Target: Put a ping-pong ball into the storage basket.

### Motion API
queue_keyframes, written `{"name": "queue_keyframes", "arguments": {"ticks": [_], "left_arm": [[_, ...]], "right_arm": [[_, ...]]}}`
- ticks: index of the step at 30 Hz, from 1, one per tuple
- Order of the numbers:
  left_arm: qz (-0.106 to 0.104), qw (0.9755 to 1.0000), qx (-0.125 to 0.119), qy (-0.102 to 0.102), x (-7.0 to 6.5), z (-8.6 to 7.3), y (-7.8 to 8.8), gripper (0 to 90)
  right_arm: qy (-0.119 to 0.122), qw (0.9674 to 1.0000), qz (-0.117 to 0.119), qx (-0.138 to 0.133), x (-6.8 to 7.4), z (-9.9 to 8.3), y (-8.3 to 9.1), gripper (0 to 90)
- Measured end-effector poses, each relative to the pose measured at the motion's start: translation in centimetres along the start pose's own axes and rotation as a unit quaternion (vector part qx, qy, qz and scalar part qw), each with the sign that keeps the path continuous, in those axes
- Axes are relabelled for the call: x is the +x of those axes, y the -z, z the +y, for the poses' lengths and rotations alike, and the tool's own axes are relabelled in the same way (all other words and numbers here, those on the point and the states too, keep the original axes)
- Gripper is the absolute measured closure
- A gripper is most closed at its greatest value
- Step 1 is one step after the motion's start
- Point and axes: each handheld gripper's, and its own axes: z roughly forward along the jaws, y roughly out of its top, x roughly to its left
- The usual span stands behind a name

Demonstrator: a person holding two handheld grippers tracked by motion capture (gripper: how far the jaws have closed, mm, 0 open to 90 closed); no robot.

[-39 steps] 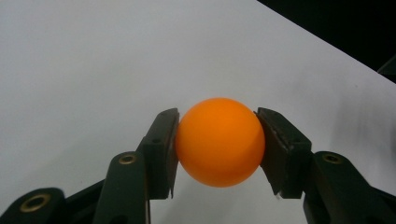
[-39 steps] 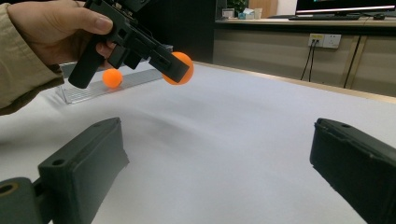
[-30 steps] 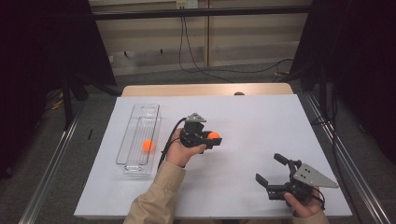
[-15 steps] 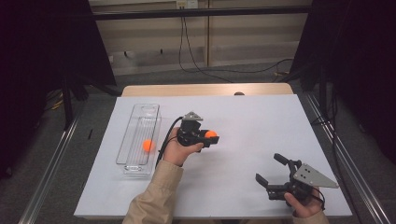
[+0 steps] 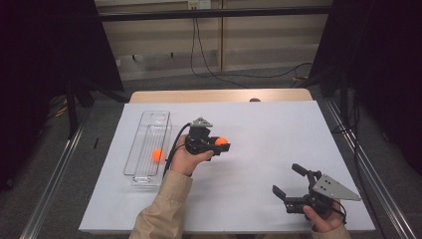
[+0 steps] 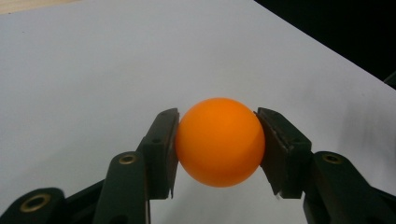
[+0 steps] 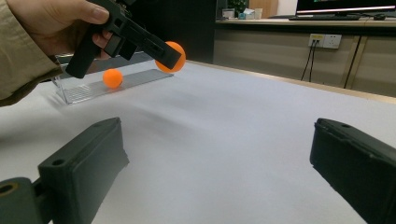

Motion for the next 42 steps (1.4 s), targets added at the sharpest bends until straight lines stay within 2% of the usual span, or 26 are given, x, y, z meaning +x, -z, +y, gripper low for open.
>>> {"name": "queue_keyframes", "arguments": {"ticks": [42], "left_arm": [[0.02, 0.9997, -0.006, 0.013, 1.2, 0.1, 1.8, 50.9]], "right_arm": [[0.0, 1.0, 0.001, -0.001, 0.0, 0.0, 0.0, 2.5]]}}
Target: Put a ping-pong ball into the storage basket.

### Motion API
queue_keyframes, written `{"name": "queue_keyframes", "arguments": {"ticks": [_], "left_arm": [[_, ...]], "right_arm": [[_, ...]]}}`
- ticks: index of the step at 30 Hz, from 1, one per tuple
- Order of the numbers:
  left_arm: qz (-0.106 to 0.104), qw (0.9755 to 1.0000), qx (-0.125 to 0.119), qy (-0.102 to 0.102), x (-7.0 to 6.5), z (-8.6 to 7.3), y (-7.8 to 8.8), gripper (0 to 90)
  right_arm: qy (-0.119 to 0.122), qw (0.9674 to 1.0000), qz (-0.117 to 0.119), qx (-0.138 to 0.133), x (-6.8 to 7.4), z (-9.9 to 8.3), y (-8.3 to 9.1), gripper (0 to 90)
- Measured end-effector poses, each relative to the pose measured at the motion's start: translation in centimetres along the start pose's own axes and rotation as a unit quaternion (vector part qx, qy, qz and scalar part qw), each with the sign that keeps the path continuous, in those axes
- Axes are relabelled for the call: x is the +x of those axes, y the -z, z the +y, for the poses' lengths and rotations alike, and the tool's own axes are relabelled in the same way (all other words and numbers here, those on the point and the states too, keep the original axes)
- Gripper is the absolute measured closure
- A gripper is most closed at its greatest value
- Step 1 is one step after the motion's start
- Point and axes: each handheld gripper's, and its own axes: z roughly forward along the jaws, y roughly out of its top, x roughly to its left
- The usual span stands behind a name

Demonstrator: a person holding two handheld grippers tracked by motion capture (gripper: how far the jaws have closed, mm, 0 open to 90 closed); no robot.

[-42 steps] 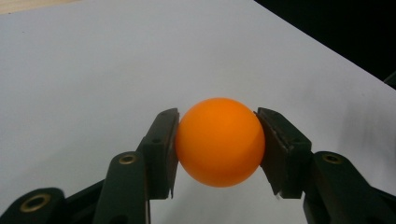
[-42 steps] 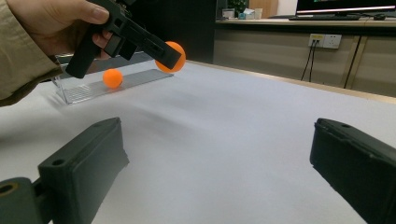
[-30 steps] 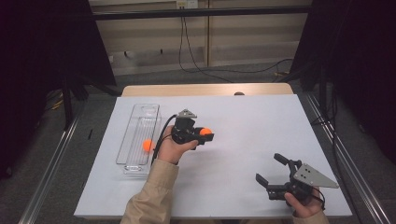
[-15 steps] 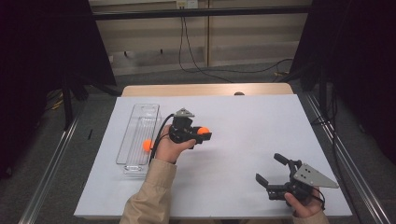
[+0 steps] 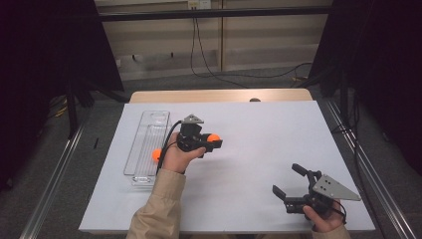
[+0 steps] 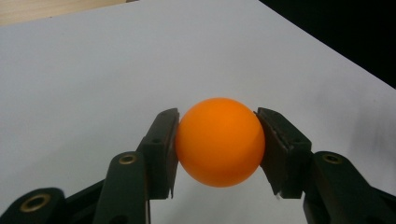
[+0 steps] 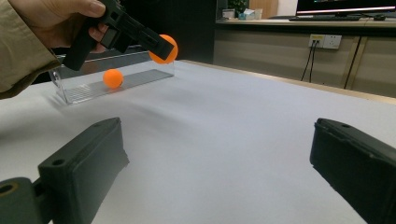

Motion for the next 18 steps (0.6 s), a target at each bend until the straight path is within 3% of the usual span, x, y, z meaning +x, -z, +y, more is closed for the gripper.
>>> {"name": "queue_keyframes", "arguments": {"ticks": [18], "left_arm": [[0.012, 0.9999, -0.005, 0.008, 0.83, -0.02, 0.94, 50.9]], "right_arm": [[0.0, 1.0, 0.0, 0.001, 0.01, 0.0, -0.01, 2.5]]}}
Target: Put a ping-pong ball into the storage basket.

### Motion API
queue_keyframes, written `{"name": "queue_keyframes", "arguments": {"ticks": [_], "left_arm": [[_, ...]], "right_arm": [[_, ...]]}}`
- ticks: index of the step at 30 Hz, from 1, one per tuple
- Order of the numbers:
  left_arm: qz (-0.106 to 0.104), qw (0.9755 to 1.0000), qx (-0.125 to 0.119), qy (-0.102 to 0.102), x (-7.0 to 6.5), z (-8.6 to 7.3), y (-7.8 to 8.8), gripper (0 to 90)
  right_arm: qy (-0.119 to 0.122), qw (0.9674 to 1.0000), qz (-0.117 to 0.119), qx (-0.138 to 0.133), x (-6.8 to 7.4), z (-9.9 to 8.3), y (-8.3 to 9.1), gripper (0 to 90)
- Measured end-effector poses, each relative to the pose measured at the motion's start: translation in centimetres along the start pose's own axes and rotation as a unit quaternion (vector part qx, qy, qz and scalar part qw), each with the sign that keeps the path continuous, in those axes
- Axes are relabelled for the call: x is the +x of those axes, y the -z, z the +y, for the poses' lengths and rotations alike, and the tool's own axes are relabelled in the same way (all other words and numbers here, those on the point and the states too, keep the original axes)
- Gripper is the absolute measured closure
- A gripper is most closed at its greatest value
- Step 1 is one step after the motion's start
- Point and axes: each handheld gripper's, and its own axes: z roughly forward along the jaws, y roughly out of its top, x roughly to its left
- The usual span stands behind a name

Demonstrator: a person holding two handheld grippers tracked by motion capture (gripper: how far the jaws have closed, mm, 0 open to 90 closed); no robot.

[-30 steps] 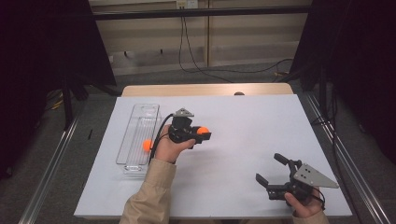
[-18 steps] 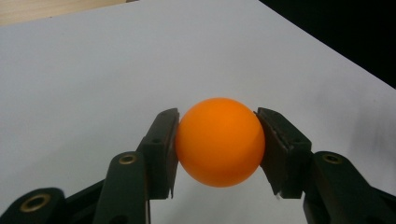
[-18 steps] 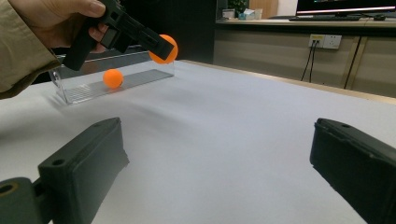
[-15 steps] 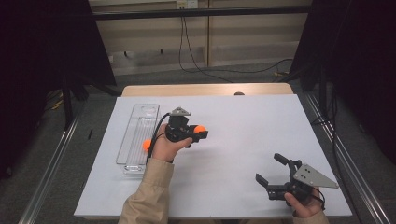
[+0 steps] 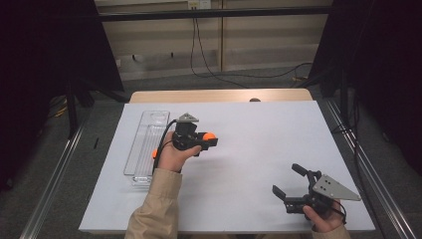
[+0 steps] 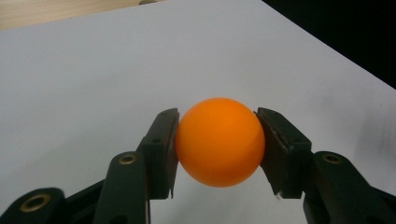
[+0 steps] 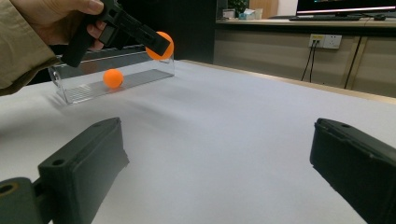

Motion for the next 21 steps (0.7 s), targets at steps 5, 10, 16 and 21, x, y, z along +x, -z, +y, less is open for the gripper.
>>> {"name": "queue_keyframes", "arguments": {"ticks": [5, 10, 16, 21], "left_arm": [[0.004, 1.0, -0.003, 0.003, 0.2, 0.0, 0.3, 50.9], [0.005, 1.0, -0.004, 0.002, 0.4, 0.0, 0.6, 50.9], [0.008, 0.9999, -0.006, 0.004, 0.6, 0.1, 0.9, 50.9], [0.012, 0.9999, -0.01, 0.005, 0.8, 0.1, 1.3, 50.9]], "right_arm": [[0.0, 1.0, 0.0, -0.001, 0.0, 0.0, 0.0, 2.5], [-0.001, 1.0, 0.0, -0.001, 0.0, 0.0, 0.0, 2.5], [0.0, 1.0, 0.0, 0.0, 0.0, 0.0, 0.0, 2.5], [-0.001, 1.0, 0.0, -0.001, 0.0, 0.0, 0.0, 2.5]]}}
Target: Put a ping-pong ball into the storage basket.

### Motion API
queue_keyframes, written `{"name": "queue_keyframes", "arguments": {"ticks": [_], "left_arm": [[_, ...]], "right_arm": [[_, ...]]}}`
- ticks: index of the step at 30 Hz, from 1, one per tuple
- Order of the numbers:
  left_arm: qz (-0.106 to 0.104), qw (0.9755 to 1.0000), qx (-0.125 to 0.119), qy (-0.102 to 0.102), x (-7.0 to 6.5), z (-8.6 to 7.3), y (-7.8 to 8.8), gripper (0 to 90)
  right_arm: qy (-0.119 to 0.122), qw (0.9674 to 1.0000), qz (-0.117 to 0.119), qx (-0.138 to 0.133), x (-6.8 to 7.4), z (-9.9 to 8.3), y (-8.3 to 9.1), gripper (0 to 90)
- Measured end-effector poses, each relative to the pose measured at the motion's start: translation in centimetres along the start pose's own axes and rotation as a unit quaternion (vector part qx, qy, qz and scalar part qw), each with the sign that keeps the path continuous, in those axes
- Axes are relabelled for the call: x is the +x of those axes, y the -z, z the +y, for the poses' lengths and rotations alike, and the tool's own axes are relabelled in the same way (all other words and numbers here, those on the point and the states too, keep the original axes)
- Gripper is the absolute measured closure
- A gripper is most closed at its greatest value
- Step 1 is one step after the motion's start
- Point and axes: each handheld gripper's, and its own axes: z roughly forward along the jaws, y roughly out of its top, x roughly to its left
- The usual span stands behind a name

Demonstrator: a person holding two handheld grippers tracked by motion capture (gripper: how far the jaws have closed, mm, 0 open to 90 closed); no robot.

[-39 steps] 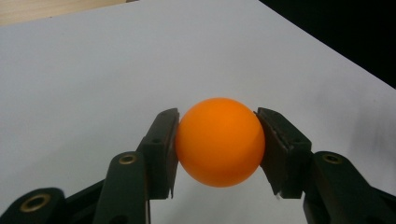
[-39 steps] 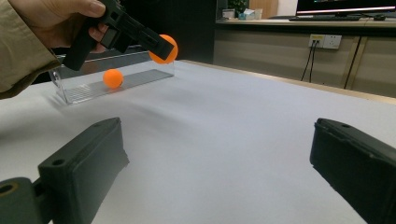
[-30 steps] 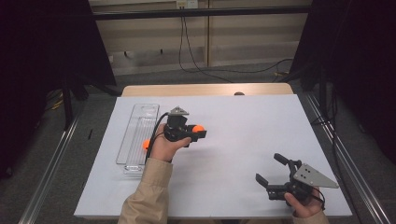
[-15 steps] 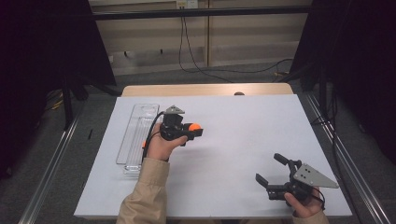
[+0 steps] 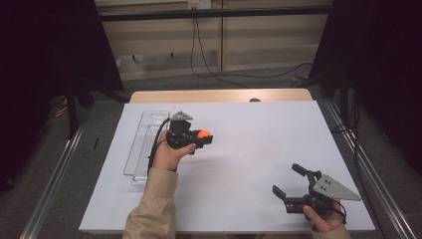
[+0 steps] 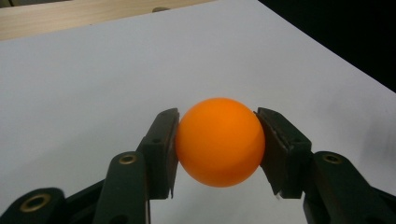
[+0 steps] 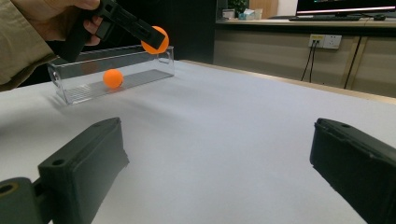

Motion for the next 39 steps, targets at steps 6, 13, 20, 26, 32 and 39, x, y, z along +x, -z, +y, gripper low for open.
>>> {"name": "queue_keyframes", "arguments": {"ticks": [6, 13, 20, 26, 32, 39], "left_arm": [[0.002, 1.0, 0.0, 0.001, 0.1, 0.0, 0.2, 50.9], [0.005, 1.0, -0.003, 0.003, 0.4, 0.0, 0.5, 50.9], [0.009, 1.0, -0.002, 0.003, 0.7, 0.0, 0.8, 50.9], [0.014, 0.9999, -0.005, 0.004, 0.9, 0.0, 1.1, 50.9], [0.019, 0.9998, -0.007, 0.007, 1.1, 0.0, 1.4, 50.9], [0.025, 0.9996, -0.008, 0.006, 1.4, 0.0, 1.6, 50.9]], "right_arm": [[0.001, 1.0, 0.0, 0.0, 0.0, 0.0, 0.0, 2.5], [0.0, 1.0, 0.0, 0.0, 0.0, 0.0, 0.0, 2.5], [0.001, 1.0, 0.0, 0.0, 0.0, 0.0, 0.0, 2.5], [0.001, 1.0, 0.0, 0.001, 0.0, 0.0, 0.0, 2.5], [0.002, 1.0, 0.0, 0.0, 0.0, 0.0, 0.0, 2.5], [0.001, 1.0, 0.0, 0.0, 0.0, 0.0, 0.0, 2.5]]}}
